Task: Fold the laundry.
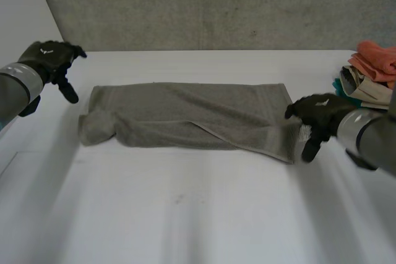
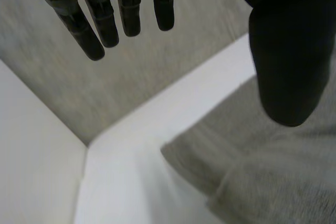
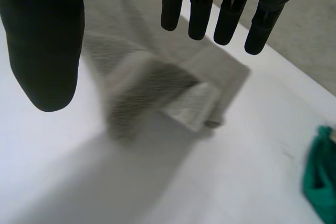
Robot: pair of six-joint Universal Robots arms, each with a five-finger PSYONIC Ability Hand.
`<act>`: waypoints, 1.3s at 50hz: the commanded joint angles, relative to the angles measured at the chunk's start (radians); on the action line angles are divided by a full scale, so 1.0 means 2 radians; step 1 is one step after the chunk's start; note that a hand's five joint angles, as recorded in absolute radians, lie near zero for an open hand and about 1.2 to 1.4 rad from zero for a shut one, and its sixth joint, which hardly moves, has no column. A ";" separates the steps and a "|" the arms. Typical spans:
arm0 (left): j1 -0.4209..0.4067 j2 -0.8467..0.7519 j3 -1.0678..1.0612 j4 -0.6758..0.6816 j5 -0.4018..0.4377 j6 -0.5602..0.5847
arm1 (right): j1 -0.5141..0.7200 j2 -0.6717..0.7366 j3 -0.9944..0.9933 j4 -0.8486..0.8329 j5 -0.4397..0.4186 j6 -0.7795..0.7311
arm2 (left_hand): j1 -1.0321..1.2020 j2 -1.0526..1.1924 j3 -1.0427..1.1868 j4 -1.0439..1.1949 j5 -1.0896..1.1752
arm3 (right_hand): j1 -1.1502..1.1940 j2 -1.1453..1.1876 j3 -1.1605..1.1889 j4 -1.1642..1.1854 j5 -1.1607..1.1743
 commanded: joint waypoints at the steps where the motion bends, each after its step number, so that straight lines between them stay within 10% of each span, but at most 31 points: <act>1: 0.023 -0.133 0.128 -0.128 0.030 0.004 | 0.039 -0.001 0.103 -0.125 0.001 -0.011 | 0.073 0.073 0.076 0.073 0.071 | 0.044 0.056 0.046 0.045 0.039; 14: 0.017 -0.189 0.168 -0.190 0.043 0.012 | 0.041 0.078 0.138 -0.342 0.008 -0.084 | 0.103 0.102 0.105 0.102 0.101 | 0.078 0.089 0.079 0.079 0.073; 26: 0.003 -0.189 0.158 -0.193 0.019 0.013 | 0.033 0.141 0.125 -0.465 0.011 -0.107 | 0.370 0.369 0.372 0.369 0.368 | 0.153 0.164 0.154 0.154 0.147; 32: 0.000 -0.177 0.151 -0.196 0.010 0.013 | 0.030 0.117 0.128 -0.459 0.025 -0.093 | 0.558 0.557 0.560 0.557 0.556 | 0.502 0.513 0.504 0.503 0.497; 45: 0.007 -0.045 -0.006 -0.188 0.023 0.105 | -0.055 0.019 0.083 -0.070 -0.131 -0.039 | 0.558 0.557 0.560 0.557 0.556 | 0.503 0.514 0.504 0.504 0.497; 53: 0.004 -0.017 -0.108 -0.128 0.011 0.217 | -0.081 0.051 -0.004 0.147 -0.107 -0.132 | 0.558 0.557 0.560 0.557 0.556 | 0.503 0.514 0.504 0.504 0.497; 65: -0.030 -0.034 0.016 0.097 0.010 0.176 | -0.035 0.130 -0.198 0.097 -0.068 -0.094 | 0.558 0.557 0.560 0.557 0.556 | 0.503 0.514 0.504 0.504 0.497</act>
